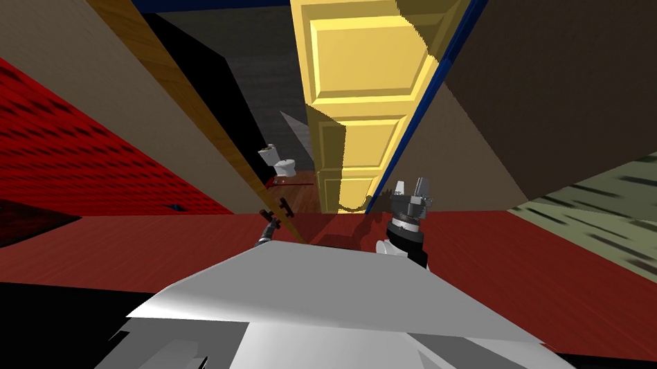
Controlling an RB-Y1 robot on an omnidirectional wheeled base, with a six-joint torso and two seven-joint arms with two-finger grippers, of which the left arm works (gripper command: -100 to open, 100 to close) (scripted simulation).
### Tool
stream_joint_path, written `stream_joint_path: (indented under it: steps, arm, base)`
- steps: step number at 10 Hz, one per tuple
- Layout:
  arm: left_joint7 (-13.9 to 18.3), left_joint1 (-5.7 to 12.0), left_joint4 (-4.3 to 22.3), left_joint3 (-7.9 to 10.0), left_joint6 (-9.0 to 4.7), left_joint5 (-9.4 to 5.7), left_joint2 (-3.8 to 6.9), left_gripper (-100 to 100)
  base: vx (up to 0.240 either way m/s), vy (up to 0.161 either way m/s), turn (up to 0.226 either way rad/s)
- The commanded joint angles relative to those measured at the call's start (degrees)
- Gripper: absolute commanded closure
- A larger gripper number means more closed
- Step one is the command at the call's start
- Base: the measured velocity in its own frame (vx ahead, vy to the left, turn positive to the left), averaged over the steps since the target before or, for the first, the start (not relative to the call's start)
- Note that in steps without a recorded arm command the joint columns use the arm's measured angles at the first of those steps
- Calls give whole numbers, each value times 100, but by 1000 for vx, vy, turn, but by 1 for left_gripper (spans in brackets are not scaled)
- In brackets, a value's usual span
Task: Pull the door open
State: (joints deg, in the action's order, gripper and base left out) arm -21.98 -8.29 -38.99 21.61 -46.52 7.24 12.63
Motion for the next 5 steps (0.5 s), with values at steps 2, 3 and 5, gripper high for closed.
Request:
stream_joint_path:
  steps: [2, 3, 5]
  arm:
    - [239, 106, -1, -12, -14, -66, -11, 100]
    - [239, 106, -1, -12, -14, -66, -11, 100]
    - [239, 106, -1, -12, -14, -66, -11, 100]
  base:
    - [-8, 12, -12]
    - [-18, 3, -21]
    - [3, 9, 7]
